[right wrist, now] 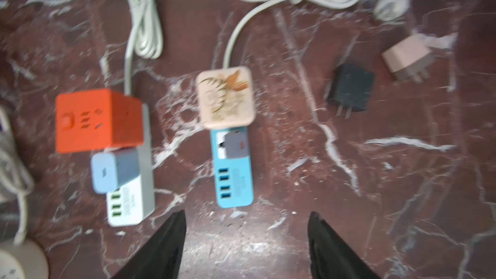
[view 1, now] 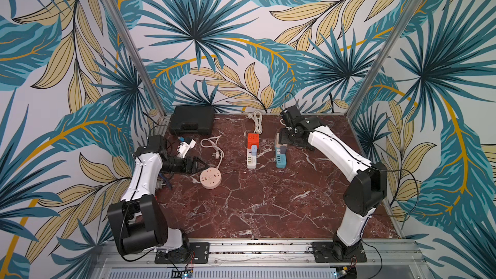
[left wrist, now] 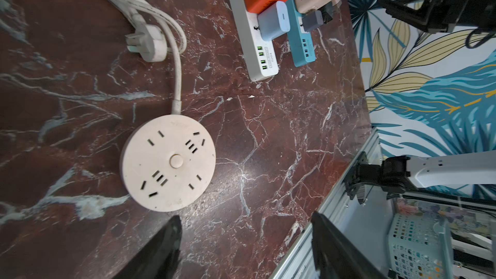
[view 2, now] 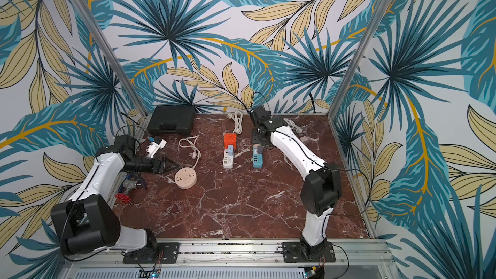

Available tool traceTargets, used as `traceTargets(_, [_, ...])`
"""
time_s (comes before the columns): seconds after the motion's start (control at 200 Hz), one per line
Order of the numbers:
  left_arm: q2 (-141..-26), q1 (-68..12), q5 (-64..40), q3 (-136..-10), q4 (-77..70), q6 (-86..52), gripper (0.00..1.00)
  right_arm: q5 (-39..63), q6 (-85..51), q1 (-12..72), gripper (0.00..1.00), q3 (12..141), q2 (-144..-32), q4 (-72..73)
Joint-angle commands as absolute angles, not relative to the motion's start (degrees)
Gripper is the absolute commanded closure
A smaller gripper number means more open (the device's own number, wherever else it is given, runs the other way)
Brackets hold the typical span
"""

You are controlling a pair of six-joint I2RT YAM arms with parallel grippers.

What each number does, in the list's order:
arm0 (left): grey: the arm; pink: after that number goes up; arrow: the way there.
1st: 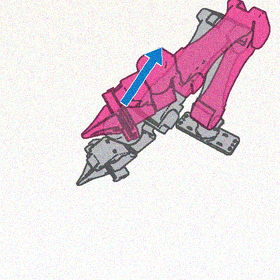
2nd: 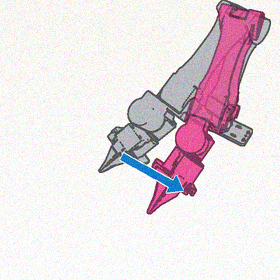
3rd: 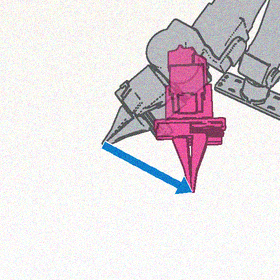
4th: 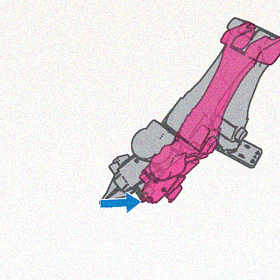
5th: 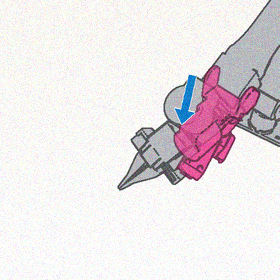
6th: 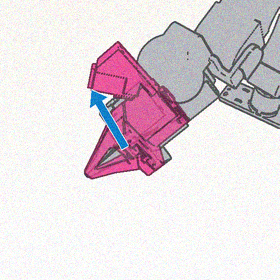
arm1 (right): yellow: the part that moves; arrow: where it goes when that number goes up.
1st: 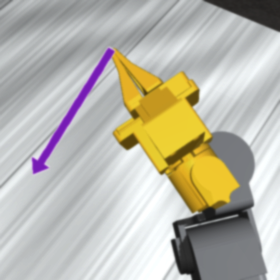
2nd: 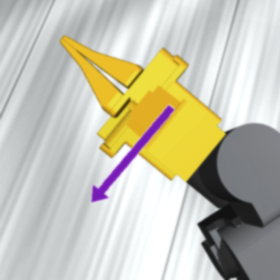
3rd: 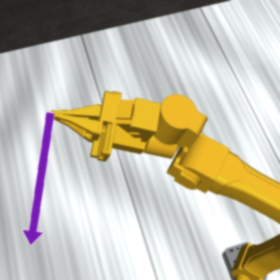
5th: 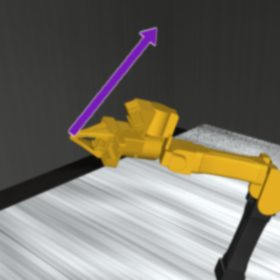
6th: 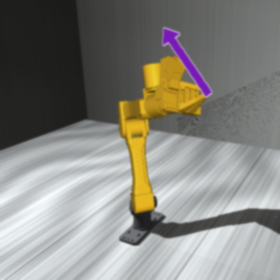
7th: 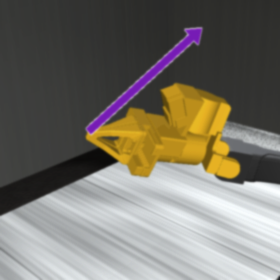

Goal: Pull the plug off the socket
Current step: Place the plug at the center of the board, then move the socket to the center of the board.

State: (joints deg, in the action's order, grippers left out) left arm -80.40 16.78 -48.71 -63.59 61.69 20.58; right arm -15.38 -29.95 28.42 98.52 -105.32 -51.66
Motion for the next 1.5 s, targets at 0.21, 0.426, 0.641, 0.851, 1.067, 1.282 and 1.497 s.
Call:
traceTargets(0.21, [-69.76, 18.27, -32.96, -60.01, 50.27, 11.23, 0.0, -12.23, -29.74, 40.53, 0.23, 98.16, -113.93, -42.79])
traceTargets(0.426, [-68.41, 21.0, -35.36, -58.88, 49.63, 9.97, 0.0, -14.47, -31.01, 42.45, 0.2, 100.68, -119.4, -39.95])
traceTargets(0.641, [-70.4, 21.0, -40.48, -59.5, 52.12, 12.03, 0.02, -14.9, -31.03, 42.71, 0.2, 103.58, -124.39, -39.55])
traceTargets(0.851, [-70.39, 21.01, -41.44, -59.5, 52.08, 12.13, 0.02, -17.31, -31.43, 42.91, 0.2, 104.64, -127.34, -39.08])
traceTargets(1.067, [-71.45, 21.01, -42.39, -59.59, 52.65, 12.66, 0.02, -17.75, -30.7, 42.9, 0.25, 106.56, -130.3, -38.87])
traceTargets(1.282, [-71.67, 21.01, -42.93, -59.59, 53.09, 13.18, 0.02, -17.54, -30.5, 42.97, 0.26, 106.83, -132.37, -38.7])
traceTargets(1.497, [-72.2, 21.01, -43.26, -59.5, 53.35, 13.6, 0.03, -17.05, -28.71, 43.8, 0.47, 106.13, -132.33, -38.02])
